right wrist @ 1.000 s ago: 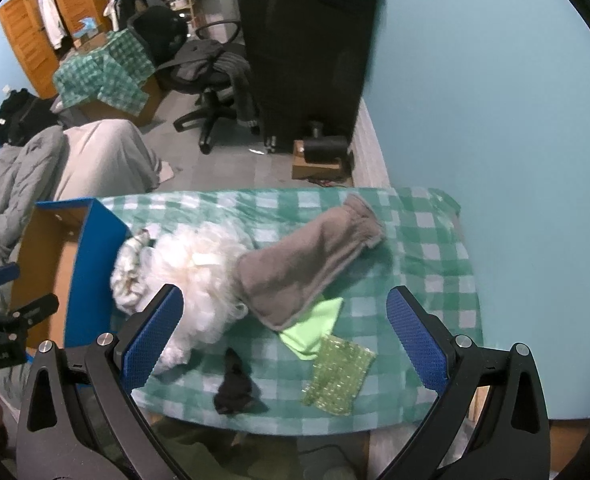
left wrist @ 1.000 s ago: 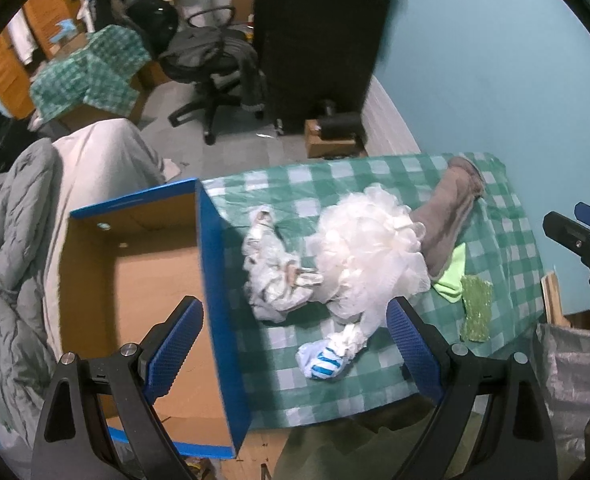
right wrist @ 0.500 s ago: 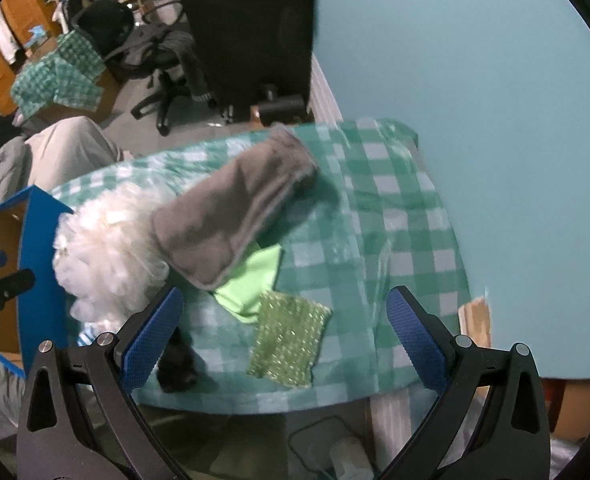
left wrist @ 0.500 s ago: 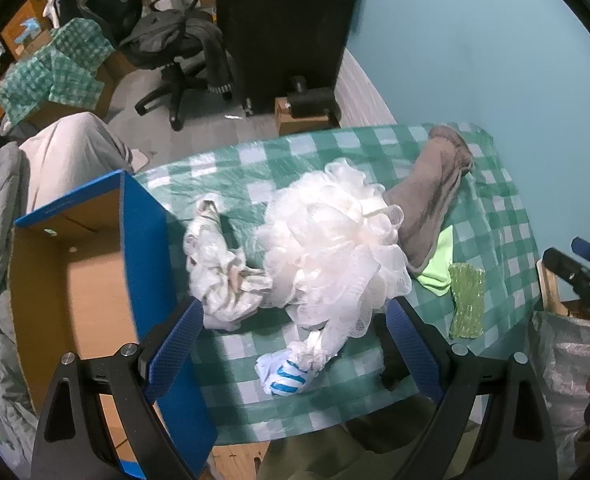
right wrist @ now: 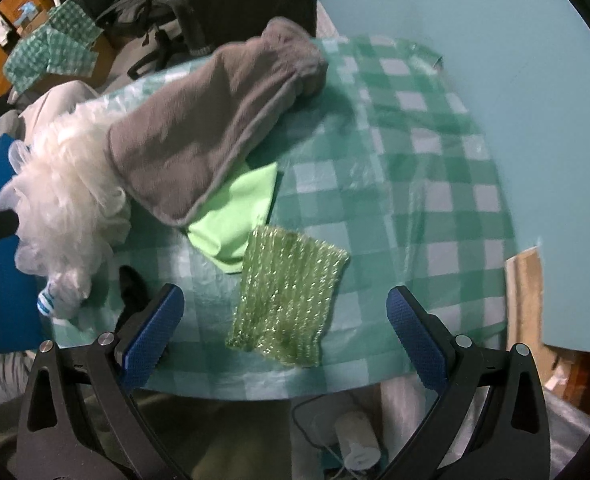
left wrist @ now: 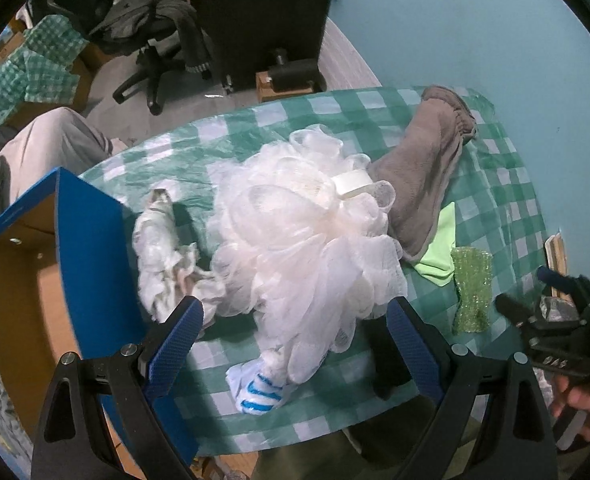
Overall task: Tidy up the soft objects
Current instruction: 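Grasp the white mesh bath puff with left tool while right tool grasps green glittery scrubber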
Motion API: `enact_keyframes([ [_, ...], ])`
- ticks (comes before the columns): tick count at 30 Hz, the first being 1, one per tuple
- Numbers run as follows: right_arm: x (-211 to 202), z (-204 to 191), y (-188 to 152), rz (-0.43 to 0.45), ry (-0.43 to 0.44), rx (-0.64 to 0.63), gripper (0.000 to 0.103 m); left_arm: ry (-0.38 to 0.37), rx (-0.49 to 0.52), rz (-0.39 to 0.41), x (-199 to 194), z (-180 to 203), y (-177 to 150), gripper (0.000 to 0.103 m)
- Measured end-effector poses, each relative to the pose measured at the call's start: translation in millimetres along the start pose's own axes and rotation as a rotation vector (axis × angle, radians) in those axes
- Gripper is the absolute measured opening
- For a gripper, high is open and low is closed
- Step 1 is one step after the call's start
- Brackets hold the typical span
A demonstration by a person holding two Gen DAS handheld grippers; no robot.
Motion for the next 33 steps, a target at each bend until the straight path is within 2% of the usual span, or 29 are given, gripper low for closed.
enact_keyframes([
  [8, 34, 3, -11, -0.061, -0.011, 0.004, 0.101, 0.018, 0.023, -0.018, 16, 8, 12, 0.094],
  [13, 49, 11, -14, -0.084, -0.026, 0.014, 0.101, -0.001, -0.006, -0.037, 22, 9, 21, 0.094],
  [18, 60, 15, -19, -0.101, -0.047, 0.001, 0.093, -0.008, -0.02, -0.039, 26, 11, 30, 0.094],
  [22, 70, 14, -26, -0.121, -0.044, -0.015, 0.082, 0.007, 0.005, -0.058, 34, 15, 36, 0.094],
  [25, 74, 16, -30, -0.116, -0.055, -0.036, 0.081, 0.018, 0.019, -0.066, 40, 17, 39, 0.094],
  [27, 75, 18, -30, -0.114, -0.063, -0.051, 0.077, 0.032, 0.028, -0.072, 45, 18, 42, 0.094],
  [30, 75, 16, -28, -0.109, -0.067, -0.064, 0.061, 0.048, 0.039, -0.082, 52, 18, 45, 0.097],
  [32, 73, 20, -28, -0.113, -0.069, -0.068, 0.04, 0.05, 0.044, -0.084, 56, 18, 48, 0.099],
  [33, 72, 23, -26, -0.117, -0.066, -0.066, 0.035, 0.053, 0.045, -0.086, 57, 18, 49, 0.1],
])
Point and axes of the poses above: each gripper's, at about its wrist camera, not at the fingertips, and x roughly the way its jaws point, z to its right, y to its top, the point moved 6 cm from there along x, roughly the way its jaws point, and after that the axes turned 3 degrees about -x, right-handed, at the moved point
